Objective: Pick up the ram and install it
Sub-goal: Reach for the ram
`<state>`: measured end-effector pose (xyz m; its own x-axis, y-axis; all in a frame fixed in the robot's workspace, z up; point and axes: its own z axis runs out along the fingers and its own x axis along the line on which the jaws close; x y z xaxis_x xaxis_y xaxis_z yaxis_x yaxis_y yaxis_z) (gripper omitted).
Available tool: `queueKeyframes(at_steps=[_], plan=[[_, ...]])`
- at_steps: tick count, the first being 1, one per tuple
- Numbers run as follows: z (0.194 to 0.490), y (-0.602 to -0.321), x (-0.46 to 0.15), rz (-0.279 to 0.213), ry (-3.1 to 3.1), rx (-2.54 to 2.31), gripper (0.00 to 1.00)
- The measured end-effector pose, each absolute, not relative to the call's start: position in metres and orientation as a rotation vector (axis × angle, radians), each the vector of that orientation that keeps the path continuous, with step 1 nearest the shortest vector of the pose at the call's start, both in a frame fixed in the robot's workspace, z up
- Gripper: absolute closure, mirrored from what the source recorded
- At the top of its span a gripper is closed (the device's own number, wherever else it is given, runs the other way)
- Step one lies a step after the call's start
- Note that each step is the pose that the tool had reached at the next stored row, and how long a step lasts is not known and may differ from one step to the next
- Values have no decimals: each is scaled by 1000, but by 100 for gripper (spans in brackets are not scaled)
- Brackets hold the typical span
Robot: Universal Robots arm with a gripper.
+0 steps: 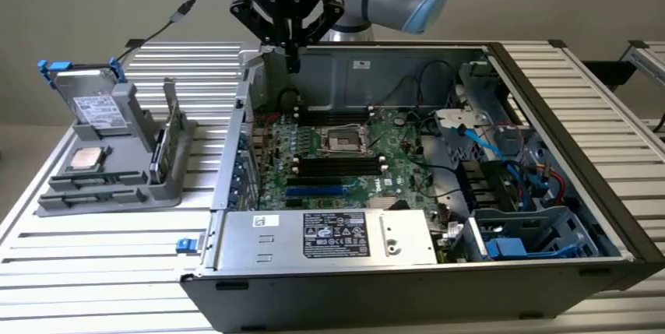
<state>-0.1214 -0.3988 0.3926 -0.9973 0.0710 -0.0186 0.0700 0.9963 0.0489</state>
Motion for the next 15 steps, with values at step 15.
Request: queueKeyframes(at_steps=[15], plan=[[393, -399, -180, 75, 3119, 110, 90]])
